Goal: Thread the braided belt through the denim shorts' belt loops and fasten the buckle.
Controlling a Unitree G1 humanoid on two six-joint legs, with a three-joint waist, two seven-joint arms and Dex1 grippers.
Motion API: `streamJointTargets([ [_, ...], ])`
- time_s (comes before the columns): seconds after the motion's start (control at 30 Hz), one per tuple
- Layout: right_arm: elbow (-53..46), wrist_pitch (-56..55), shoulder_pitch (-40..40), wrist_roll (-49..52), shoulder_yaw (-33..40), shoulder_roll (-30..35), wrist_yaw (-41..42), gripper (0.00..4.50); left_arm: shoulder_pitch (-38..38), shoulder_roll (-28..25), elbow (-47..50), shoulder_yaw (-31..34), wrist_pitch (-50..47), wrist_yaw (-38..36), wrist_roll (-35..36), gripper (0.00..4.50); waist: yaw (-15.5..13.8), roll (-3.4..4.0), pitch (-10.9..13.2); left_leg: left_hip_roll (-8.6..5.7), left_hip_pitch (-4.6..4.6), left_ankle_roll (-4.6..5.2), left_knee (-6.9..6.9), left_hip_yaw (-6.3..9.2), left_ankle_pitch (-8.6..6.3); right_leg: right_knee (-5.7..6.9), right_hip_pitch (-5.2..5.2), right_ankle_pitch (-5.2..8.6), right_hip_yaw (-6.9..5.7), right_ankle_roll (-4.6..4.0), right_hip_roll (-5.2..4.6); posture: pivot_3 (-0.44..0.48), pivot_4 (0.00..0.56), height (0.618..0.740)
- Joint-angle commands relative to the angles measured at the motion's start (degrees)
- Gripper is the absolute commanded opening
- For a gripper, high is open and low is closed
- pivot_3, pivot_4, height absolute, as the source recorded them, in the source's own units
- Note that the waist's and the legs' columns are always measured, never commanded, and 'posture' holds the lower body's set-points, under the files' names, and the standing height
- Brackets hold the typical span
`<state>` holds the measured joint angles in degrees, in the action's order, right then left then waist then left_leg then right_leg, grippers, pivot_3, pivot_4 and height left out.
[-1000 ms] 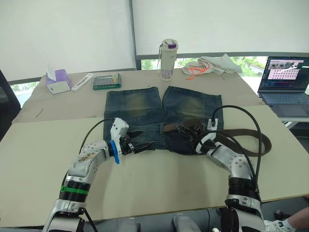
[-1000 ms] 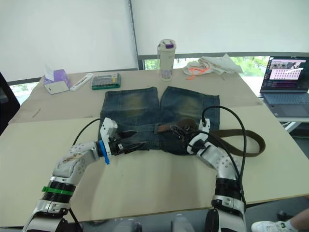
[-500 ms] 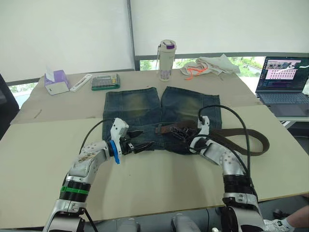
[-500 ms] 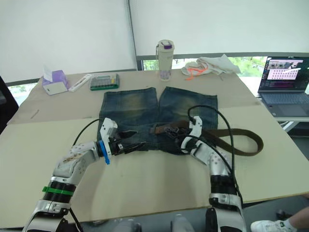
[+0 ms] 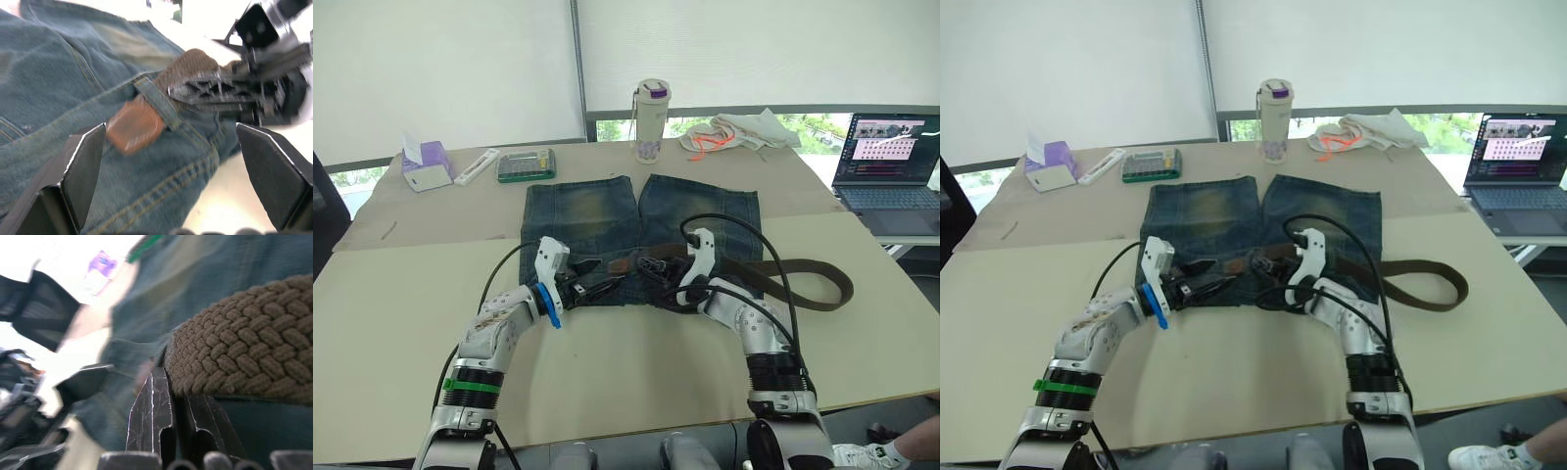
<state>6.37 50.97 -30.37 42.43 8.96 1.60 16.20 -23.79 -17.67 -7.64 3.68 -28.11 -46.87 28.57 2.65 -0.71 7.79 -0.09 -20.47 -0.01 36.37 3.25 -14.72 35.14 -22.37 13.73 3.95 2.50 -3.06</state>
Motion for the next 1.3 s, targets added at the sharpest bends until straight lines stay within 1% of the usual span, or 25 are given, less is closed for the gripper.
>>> streamJointTargets([
  [0.03, -0.2, -0.1, 0.4, 4.6, 3.7, -1.9, 1.2, 0.0, -1.7, 1.8, -0.3, 4.5, -3.2, 3.5, 4.5, 4.47, -0.1, 0.0, 0.0, -0.01, 0.0, 0.0, 0.0, 0.02, 0.0, 0.0, 0.01, 0.0, 0.0, 0.0, -0.02, 0.0, 0.15, 0.74],
  [0.13, -0.2, -0.3, 0.9, 8.1, 6.4, -3.0, 3.3, 0.0, -2.5, 4.1, -1.6, 7.3, -6.9, 7.4, 7.4, 4.47, -0.2, 0.0, 0.0, -0.07, -0.01, 0.0, 0.02, 0.03, 0.0, -0.01, 0.03, 0.0, 0.0, 0.01, -0.11, 0.0, 0.15, 0.74],
  [0.27, -0.9, 0.2, 1.5, 9.0, 6.4, -2.7, 4.6, 0.0, -3.2, 5.7, -2.8, 8.8, -9.4, 9.7, 8.9, 4.47, -0.1, 0.0, 0.0, -0.09, 0.0, 0.0, 0.02, 0.0, 0.0, -0.01, 0.02, 0.0, -0.01, 0.02, -0.11, 0.0, 0.15, 0.74],
  [0.37, -1.7, 0.7, 2.0, 9.3, 5.8, -2.3, 5.4, 0.0, -3.5, 6.4, -2.9, 8.9, -10.9, 9.8, 10.0, 4.47, -0.1, 0.0, 0.0, -0.1, 0.0, -0.01, 0.02, -0.04, 0.01, -0.01, 0.02, 0.0, -0.02, 0.02, -0.07, 0.0, 0.15, 0.74],
  [0.53, -2.4, 0.3, 3.0, 8.2, 3.9, -1.6, 5.9, 0.0, -4.5, 8.6, -0.2, 9.7, -17.0, 9.1, 16.8, 4.47, -0.1, -0.01, 0.0, -0.11, -0.02, -0.01, 0.02, -0.1, 0.01, -0.03, 0.02, 0.0, -0.03, 0.02, -0.05, 0.0, 0.15, 0.74],
  [0.6, -2.4, 0.1, 3.0, 8.2, 3.9, -1.6, 5.8, 0.0, -4.2, 8.2, 0.2, 8.3, -17.1, 8.5, 16.0, 4.47, -0.1, -0.01, 0.0, -0.12, -0.02, -0.01, 0.02, -0.1, 0.01, -0.03, 0.02, 0.0, -0.03, 0.02, -0.05, 0.0, 0.15, 0.74],
  [0.73, -2.3, -0.2, 3.1, 7.6, 3.5, -1.3, 5.6, 0.0, -4.2, 8.9, 0.2, 8.6, -16.5, 9.6, 16.2, 3.36, -0.1, -0.01, 0.0, -0.13, 0.0, -0.01, 0.01, -0.12, 0.01, -0.02, 0.02, 0.0, -0.03, 0.01, -0.02, 0.0, 0.15, 0.74],
  [0.93, -3.1, -1.1, 4.2, 6.3, 2.6, -0.7, 5.5, 0.0, -4.2, 8.8, 0.1, 9.1, -15.7, 9.9, 15.9, 1.33, -0.1, -0.01, 0.0, -0.15, -0.02, -0.02, 0.01, -0.13, 0.01, -0.05, 0.02, 0.0, -0.03, 0.01, -0.03, 0.0, 0.15, 0.74],
  [0.97, -3.4, -2.2, 4.4, 5.3, 2.3, -0.5, 5.5, 0.0, -4.1, 8.8, 0.1, 9.0, -15.5, 9.9, 15.8, 1.06, -0.1, -0.01, 0.0, -0.15, -0.02, -0.02, 0.01, -0.14, 0.01, -0.05, 0.02, 0.0, -0.04, 0.01, -0.03, 0.0, 0.15, 0.74],
  [1.0, -3.5, -3.9, 4.6, 3.7, 2.0, -0.2, 5.1, 0.0, -4.0, 8.8, 0.1, 8.9, -15.5, 10.1, 15.7, 0.62, -0.1, -0.01, 0.0, -0.15, -0.02, -0.02, 0.02, -0.14, 0.01, -0.05, 0.02, 0.0, -0.03, 0.01, -0.02, 0.0, 0.15, 0.74],
  [1.07, -5.6, -4.6, 5.8, 2.5, 1.4, 1.5, 5.7, 0.76, -3.7, 8.6, 0.2, 8.7, -15.2, 10.5, 15.0, 0.01, -0.1, -0.01, 0.0, -0.15, -0.02, -0.02, 0.02, -0.14, 0.01, -0.05, 0.02, 0.0, -0.03, 0.02, -0.02, 0.0, 0.15, 0.74],
  [1.13, -9.6, -3.9, 7.6, 2.2, 0.5, 4.0, 6.8, 1.42, -3.5, 8.4, 0.1, 8.5, -14.5, 11.0, 14.1, 0.0, -0.3, -0.01, 0.0, -0.17, -0.04, -0.02, 0.02, -0.16, 0.01, -0.07, 0.03, 0.01, -0.04, 0.03, -0.03, 0.0, 0.15, 0.74],
  [1.17, -12.3, -4.0, 9.1, 1.8, 0.0, 5.9, 7.6, 1.81, -3.5, 8.2, 0.0, 8.5, -13.9, 11.2, 13.6, 0.0, -0.4, -0.01, 0.0, -0.21, -0.06, -0.04, 0.02, -0.16, 0.02, -0.09, 0.03, 0.01, -0.07, 0.03, -0.05, 0.0, 0.15, 0.74],
  [1.2, -14.3, -4.1, 10.4, 1.3, -0.4, 7.9, 8.4, 2.1, -3.5, 8.1, -0.2, 8.7, -13.3, 11.5, 13.3, 0.0, -0.6, -0.02, 0.0, -0.2, -0.1, -0.04, 0.03, -0.16, 0.02, -0.11, 0.02, 0.01, -0.07, 0.03, -0.06, 0.0, 0.15, 0.74],
  [1.23, -17.5, -5.2, 12.8, 0.1, -0.4, 12.3, 11.4, 2.47, -3.7, 7.9, -0.8, 9.0, -12.2, 12.2, 12.4, 0.0, -0.5, -0.03, 0.0, -0.22, -0.14, -0.05, 0.04, -0.17, 0.03, -0.12, 0.02, 0.02, -0.07, 0.05, -0.12, 0.0, 0.15, 0.74],
  [1.3, -20.5, -6.5, 15.5, -1.1, 0.0, 17.9, 14.8, 2.47, -3.8, 7.5, -1.6, 9.2, -10.8, 12.8, 11.3, 0.0, -0.6, -0.03, 0.0, -0.32, -0.18, -0.05, 0.07, -0.18, 0.03, -0.15, 0.03, 0.02, -0.07, 0.06, -0.16, 0.0, 0.15, 0.74],
])
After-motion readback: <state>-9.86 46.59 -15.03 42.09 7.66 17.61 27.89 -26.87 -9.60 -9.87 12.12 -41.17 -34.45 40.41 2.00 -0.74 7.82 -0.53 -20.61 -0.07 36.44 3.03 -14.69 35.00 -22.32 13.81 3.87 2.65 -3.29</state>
